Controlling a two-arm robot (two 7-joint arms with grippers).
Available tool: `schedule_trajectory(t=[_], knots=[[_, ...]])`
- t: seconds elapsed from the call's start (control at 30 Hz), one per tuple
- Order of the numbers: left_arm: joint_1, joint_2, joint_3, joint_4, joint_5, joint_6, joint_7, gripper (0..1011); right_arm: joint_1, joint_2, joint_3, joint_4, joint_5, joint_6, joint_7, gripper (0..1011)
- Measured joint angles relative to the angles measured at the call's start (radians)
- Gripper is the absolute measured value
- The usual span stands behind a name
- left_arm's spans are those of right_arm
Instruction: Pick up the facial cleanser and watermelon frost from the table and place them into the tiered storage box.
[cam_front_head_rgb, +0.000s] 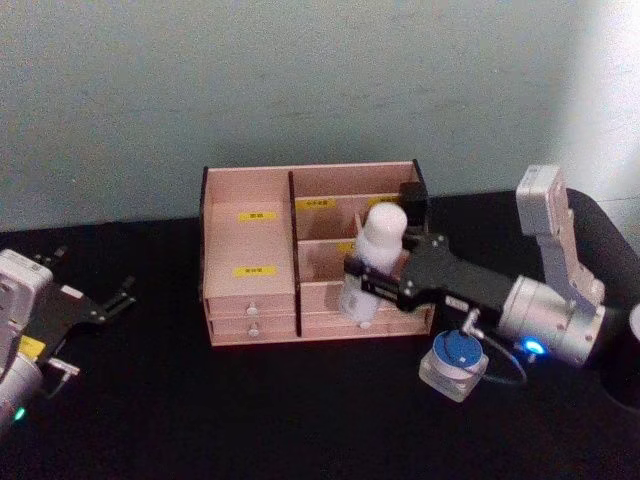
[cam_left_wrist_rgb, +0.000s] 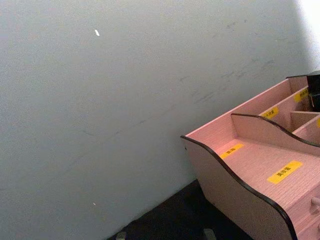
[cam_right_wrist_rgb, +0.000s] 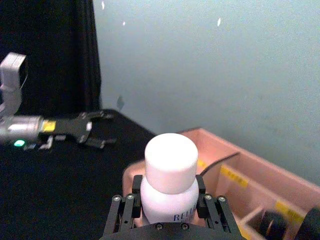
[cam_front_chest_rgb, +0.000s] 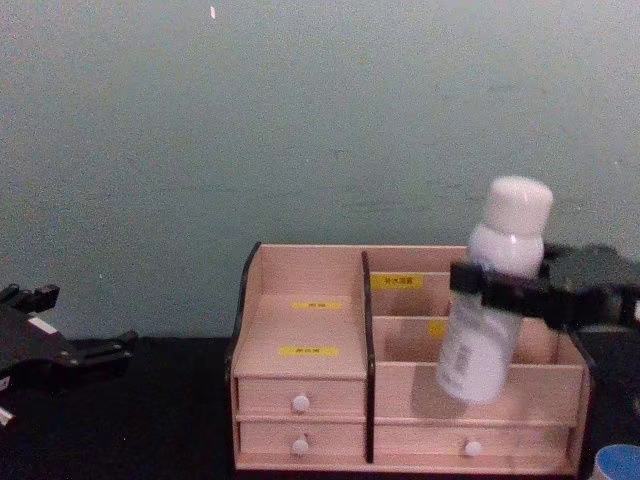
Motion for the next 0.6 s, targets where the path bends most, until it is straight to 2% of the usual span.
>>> schedule_trajectory(t=[0.23,0.47,0.5,0.6], knots=[[0.000,0.000,0.000,0.000,0.000,0.000,0.000,1001,0.071,-0.034,-0.008,0.045,-0.006,-0.009,-0.031,596],[0.000,0.000,0.000,0.000,0.000,0.000,0.000,1001,0.133,-0.071,-0.017,0.102,-0.037,-0.021,-0.064,596],[0.000,0.000,0.000,0.000,0.000,0.000,0.000,1001,0.157,-0.086,-0.021,0.131,-0.050,-0.027,-0.072,595],[0.000,0.000,0.000,0.000,0.000,0.000,0.000,1001,0.181,-0.101,-0.026,0.159,-0.064,-0.033,-0.078,595]])
